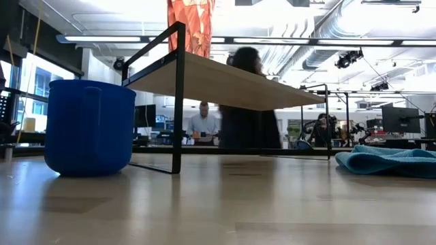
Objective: Stack small to large cups/mugs on shelf
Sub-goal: Put the black cup on the shelf, then put the blue mug on the shelf
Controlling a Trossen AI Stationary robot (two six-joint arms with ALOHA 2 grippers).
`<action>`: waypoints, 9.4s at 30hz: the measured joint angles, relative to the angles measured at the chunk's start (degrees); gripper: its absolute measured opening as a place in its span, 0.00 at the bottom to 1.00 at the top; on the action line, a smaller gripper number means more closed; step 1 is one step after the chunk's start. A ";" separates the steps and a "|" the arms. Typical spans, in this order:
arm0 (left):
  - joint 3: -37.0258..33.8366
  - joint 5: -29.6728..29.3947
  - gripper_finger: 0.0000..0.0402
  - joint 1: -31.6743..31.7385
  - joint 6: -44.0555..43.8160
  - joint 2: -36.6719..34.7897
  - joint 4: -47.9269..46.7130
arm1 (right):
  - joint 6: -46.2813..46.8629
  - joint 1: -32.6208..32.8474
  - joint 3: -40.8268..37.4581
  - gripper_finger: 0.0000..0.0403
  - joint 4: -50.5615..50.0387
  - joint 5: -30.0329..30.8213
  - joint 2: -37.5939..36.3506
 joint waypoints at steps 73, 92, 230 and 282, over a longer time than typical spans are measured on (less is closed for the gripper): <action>-0.07 12.07 0.00 1.09 17.15 14.93 -15.01 | 2.71 -0.15 0.00 0.26 -4.76 6.30 2.50; -0.07 9.67 0.00 0.99 16.54 15.37 -20.37 | 5.00 -0.15 -0.02 0.26 -5.57 6.91 3.13; 1.22 -4.12 0.21 4.24 16.21 4.22 -16.32 | 12.59 -0.11 -0.02 0.26 -11.46 6.56 4.48; 1.18 20.90 0.21 4.47 18.12 -26.11 -34.55 | 33.66 -4.27 -0.02 0.26 35.71 -3.54 62.50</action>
